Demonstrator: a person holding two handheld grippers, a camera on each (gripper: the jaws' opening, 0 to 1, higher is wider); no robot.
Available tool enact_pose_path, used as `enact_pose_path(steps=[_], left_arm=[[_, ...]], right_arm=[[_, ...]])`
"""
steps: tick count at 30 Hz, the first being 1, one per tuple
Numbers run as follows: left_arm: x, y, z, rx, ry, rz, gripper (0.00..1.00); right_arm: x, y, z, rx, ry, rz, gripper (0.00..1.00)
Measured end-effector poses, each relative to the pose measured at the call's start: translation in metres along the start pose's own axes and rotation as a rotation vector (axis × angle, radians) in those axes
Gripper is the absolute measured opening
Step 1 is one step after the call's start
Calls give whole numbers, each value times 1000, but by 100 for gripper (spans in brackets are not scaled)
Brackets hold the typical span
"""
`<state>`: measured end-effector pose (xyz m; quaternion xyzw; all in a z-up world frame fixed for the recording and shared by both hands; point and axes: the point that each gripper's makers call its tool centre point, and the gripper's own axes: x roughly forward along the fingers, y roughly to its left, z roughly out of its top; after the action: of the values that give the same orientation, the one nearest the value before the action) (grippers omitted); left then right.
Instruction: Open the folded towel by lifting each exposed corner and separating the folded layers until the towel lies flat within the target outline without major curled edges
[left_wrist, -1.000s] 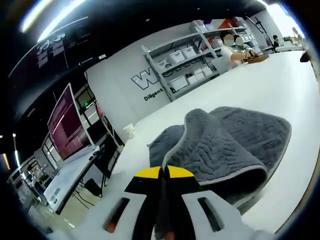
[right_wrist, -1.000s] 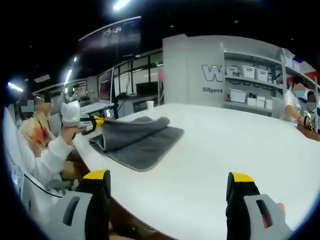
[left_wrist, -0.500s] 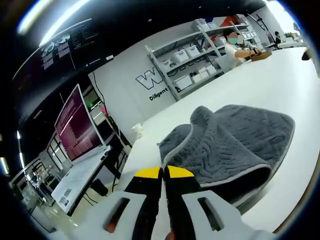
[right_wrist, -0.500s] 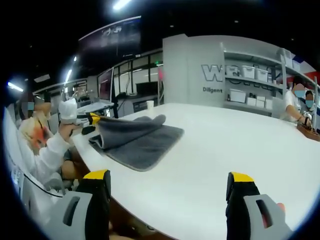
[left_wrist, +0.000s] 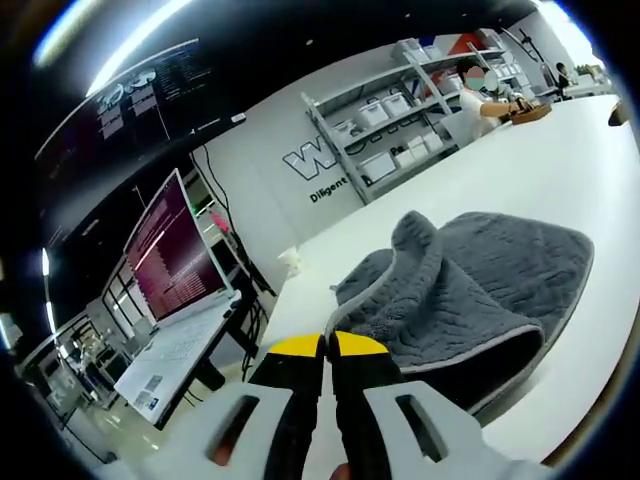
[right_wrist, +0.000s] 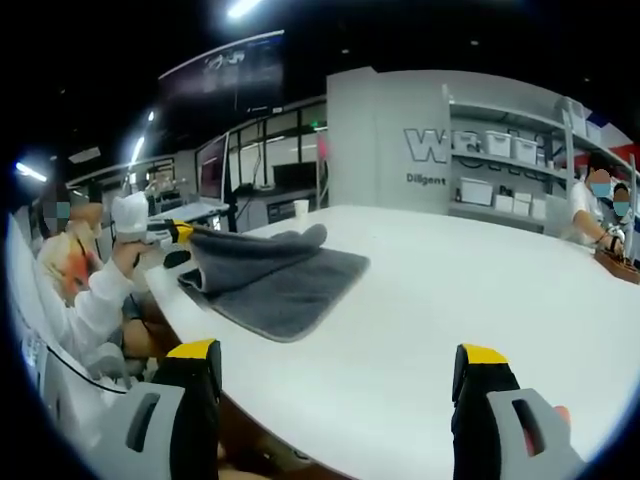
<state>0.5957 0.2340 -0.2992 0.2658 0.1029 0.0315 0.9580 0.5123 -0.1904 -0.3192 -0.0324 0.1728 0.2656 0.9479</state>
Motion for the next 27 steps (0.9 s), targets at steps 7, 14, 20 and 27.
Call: enact_pose_path(steps=[7, 14, 20, 27], left_arm=[[-9, 8, -4, 14, 7, 19, 3], [-12, 10, -14, 19, 31, 24, 3], [-12, 3, -31, 7, 69, 3, 4], [-13, -14, -51, -38, 108, -61, 7]], right_arm=[[-3, 1, -1, 1, -2, -2, 96], [-5, 1, -2, 3, -4, -1, 96], [-5, 1, -2, 3, -3, 1, 96], [-4, 2, -2, 2, 2, 3, 96]])
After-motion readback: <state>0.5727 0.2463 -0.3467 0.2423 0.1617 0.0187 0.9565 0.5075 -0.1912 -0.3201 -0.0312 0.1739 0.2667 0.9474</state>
